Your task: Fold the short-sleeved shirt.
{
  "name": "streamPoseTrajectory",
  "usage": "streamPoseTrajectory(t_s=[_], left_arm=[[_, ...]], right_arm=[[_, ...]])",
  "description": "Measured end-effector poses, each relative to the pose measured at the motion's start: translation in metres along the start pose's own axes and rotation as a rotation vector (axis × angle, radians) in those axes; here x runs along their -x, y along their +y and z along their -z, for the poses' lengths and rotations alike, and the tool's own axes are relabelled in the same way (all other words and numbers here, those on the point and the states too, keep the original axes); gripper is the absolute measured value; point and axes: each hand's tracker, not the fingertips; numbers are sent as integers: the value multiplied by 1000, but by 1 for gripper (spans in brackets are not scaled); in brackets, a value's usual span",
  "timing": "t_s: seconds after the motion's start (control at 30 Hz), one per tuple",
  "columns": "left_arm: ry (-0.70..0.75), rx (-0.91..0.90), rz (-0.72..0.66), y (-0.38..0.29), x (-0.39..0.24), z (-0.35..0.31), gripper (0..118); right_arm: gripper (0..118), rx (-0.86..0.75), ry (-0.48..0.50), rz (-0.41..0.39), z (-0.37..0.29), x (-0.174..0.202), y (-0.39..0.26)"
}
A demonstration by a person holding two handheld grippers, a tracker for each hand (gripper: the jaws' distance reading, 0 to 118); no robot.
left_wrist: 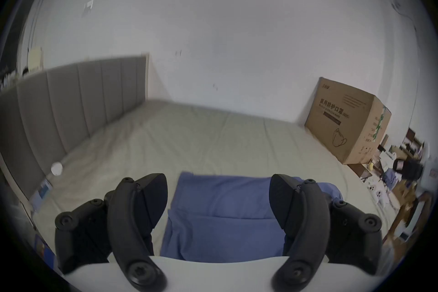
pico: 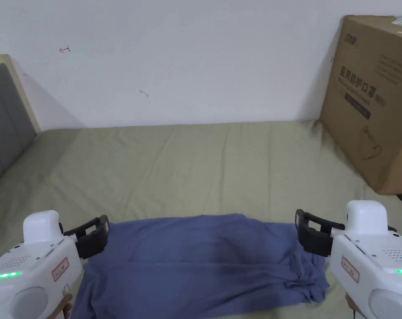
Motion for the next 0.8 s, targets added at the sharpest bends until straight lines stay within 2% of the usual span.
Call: streamPoseTrajectory(t_s=[0.1, 0.13, 0.17, 0.2, 0.23, 0.27, 0.3, 0.37, 0.6, 0.8], left_arm=[[9, -67, 69, -4, -15, -30, 45], [9, -74, 80, -7, -19, -39, 39], [7, -75, 80, -10, -21, -44, 39], [6, -81, 84, -13, -22, -48, 18], [6, -84, 89, -17, -25, -53, 7], [15, -111, 95, -21, -28, -59, 0], [19, -130, 101, -24, -29, -62, 0], [-20, -117, 91, -26, -31, -66, 0], [-26, -50, 103, -30, -27, -59, 0], [7, 177, 54, -39, -8, -17, 0]], right_arm=[[90, -59, -15, -33, -31, 5, 0], [87, -68, -28, -37, -40, 6, -2], [87, -87, -49, -41, -49, 8, -4], [64, -91, -53, -41, -54, 8, -5], [43, -94, -56, -40, -59, 8, -7], [18, -96, -58, -36, -64, 8, -9], [0, -102, -63, -29, -66, 7, -11], [0, -96, -41, -18, -67, 1, -12], [0, -94, -54, -17, -67, -1, -13], [0, -80, -50, -10, -55, -2, -13]])
